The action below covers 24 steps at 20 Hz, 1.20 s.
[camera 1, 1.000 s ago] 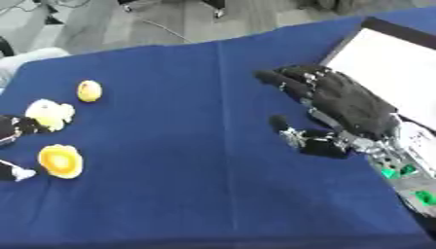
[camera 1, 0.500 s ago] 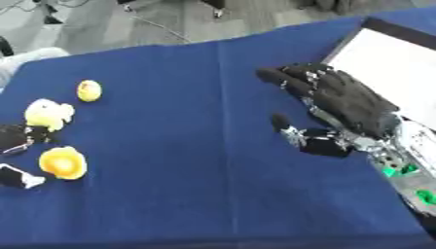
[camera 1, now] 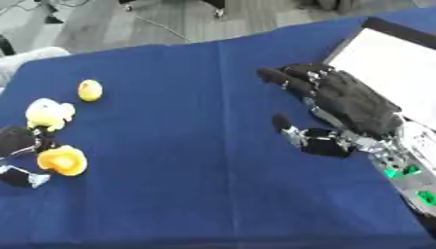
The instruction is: Pick up the objects with one hand, pass them to the other hand, and then place them into the box on the other side of the table.
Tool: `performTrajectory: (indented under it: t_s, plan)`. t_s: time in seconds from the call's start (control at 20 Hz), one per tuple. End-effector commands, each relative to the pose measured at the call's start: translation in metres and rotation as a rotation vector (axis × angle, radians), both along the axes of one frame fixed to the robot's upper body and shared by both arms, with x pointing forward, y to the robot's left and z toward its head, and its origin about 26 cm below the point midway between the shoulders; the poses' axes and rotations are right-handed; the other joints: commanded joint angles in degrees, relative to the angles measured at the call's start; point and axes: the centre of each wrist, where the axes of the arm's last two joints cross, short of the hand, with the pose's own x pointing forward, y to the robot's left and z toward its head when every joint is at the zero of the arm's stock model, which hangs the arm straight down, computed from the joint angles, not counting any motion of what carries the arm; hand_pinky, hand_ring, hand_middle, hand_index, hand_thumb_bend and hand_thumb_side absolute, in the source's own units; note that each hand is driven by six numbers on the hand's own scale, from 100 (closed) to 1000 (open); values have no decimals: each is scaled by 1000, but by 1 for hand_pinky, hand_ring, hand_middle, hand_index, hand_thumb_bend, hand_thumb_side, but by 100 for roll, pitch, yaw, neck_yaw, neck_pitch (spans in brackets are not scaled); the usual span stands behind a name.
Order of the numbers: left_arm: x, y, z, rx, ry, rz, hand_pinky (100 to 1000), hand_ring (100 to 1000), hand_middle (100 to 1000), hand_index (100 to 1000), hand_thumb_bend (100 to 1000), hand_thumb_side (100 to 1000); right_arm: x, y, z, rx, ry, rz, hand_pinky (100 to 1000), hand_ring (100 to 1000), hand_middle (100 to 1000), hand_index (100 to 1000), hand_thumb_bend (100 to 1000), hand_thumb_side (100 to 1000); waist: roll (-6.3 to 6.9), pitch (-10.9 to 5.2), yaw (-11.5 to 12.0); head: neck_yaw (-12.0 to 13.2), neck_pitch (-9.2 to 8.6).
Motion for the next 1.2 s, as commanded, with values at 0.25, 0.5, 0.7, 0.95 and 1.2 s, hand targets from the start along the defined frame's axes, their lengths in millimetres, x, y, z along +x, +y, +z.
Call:
performTrajectory:
  t_s: [0.25,0.5,0.7,0.95,1.2]
  plan:
    - [10,1,67,-82,-156,-109,608,451,441,582,100,274,0,0,6,3,-16,6,755,811,781,1000,100,100,-20,-87,34,1,-15]
    - [20,-29,104,-213,-210,-248,600,443,434,569,100,260,0,0,6,-1,-19,11,756,808,781,1000,100,100,-22,-105,35,4,-15]
    - [23,-45,117,-260,-190,-299,585,431,424,554,100,251,0,3,8,-11,-33,26,769,801,784,1000,114,100,-37,-115,-21,66,-15]
    - [43,-109,107,-336,-122,-444,567,417,412,541,100,246,1,10,17,-68,-83,62,783,789,781,1000,198,100,-60,-116,-36,55,-15]
    - [57,-163,96,-446,-45,-484,558,409,405,531,100,244,1,12,19,-85,-97,71,785,786,781,1000,211,100,-85,-108,-23,43,-15]
